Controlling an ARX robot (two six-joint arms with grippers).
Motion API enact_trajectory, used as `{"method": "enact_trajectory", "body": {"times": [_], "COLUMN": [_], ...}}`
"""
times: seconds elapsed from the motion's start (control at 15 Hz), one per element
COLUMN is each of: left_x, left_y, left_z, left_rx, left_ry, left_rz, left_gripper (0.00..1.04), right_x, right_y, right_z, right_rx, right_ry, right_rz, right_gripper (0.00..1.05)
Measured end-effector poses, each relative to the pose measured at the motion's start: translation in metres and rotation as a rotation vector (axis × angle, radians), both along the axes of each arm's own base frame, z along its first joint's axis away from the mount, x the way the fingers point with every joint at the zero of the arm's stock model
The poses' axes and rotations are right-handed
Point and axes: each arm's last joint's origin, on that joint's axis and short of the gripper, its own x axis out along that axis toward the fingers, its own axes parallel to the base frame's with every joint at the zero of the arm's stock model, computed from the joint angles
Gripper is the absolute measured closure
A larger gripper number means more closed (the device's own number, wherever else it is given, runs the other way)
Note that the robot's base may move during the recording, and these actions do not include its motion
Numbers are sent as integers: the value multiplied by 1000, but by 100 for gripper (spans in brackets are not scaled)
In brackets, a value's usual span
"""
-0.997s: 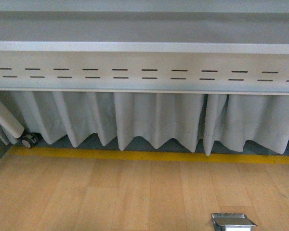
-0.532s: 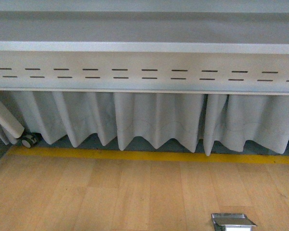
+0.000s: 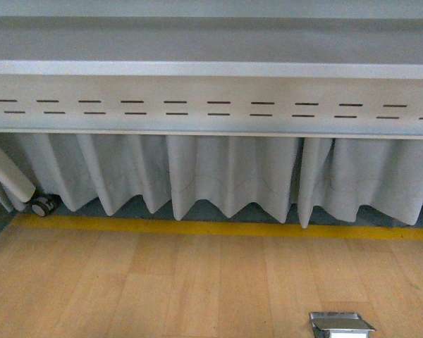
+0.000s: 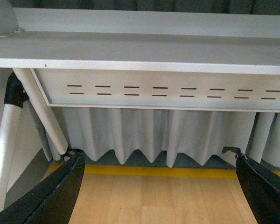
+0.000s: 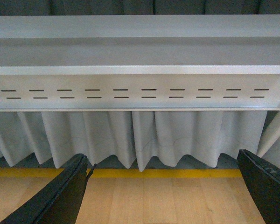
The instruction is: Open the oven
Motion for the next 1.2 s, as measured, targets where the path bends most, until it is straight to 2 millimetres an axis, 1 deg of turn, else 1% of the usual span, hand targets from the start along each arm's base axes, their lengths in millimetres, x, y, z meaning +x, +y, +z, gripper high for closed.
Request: {"method": "enact_trajectory", "body": {"times": [1.2], "left_x": [0], "left_y": [0], "left_z": [0], "left_rx": [0], "left_ry": [0], "left_rz": [0], "left_gripper": [7], "right_x": [0], "right_y": [0], "right_z": [0], "right_rx": [0], "right_ry": [0], "right_rz": [0], "right_gripper": [6]}}
